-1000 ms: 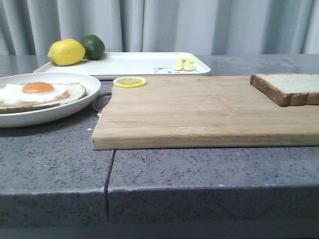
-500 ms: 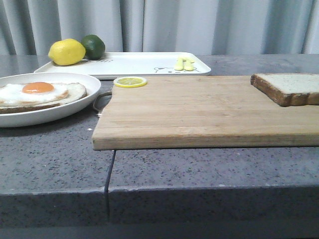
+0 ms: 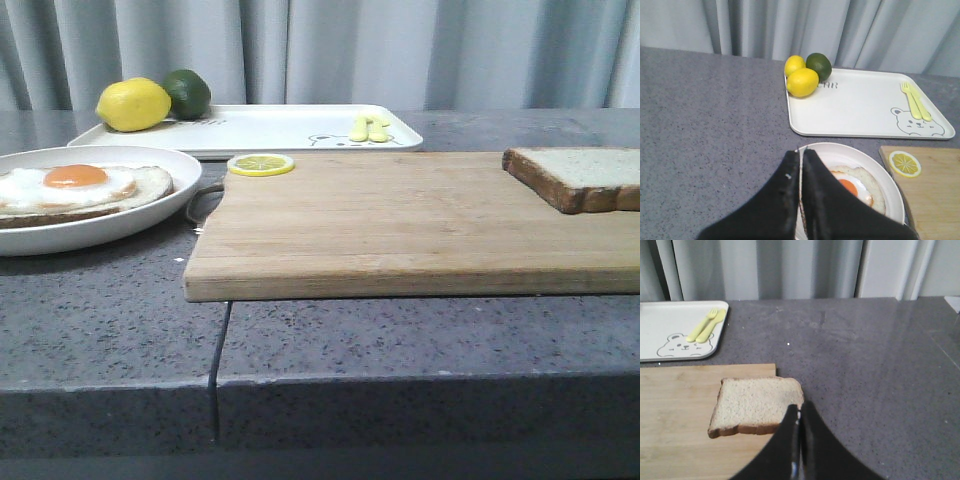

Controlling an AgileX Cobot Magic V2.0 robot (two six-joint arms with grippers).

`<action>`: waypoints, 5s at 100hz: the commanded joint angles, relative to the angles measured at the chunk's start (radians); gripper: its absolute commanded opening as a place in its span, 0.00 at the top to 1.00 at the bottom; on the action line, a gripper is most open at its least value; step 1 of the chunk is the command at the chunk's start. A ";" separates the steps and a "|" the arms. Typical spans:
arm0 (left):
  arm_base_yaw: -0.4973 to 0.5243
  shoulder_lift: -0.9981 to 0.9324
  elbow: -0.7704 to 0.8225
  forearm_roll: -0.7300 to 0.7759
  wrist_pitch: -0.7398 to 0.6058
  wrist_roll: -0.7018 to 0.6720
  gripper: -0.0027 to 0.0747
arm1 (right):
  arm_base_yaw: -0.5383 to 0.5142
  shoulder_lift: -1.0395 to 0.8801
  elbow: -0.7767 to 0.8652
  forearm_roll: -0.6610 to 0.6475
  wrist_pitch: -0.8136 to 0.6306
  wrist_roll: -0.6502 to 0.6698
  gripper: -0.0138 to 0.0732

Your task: Place bread and move sandwich to tray

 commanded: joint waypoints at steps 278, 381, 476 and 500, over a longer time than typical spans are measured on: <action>-0.005 0.110 -0.082 -0.015 0.082 0.076 0.28 | -0.278 0.340 -0.050 0.680 -0.148 -0.567 0.30; -0.005 0.110 -0.082 -0.015 0.082 0.076 0.28 | -0.494 0.905 -0.038 1.359 -0.044 -1.049 0.30; -0.005 0.110 -0.082 -0.015 0.082 0.076 0.28 | -0.495 1.047 0.013 1.476 0.024 -1.126 0.30; -0.005 0.110 -0.082 -0.015 0.082 0.076 0.28 | -0.495 1.073 0.013 1.477 0.050 -1.126 0.30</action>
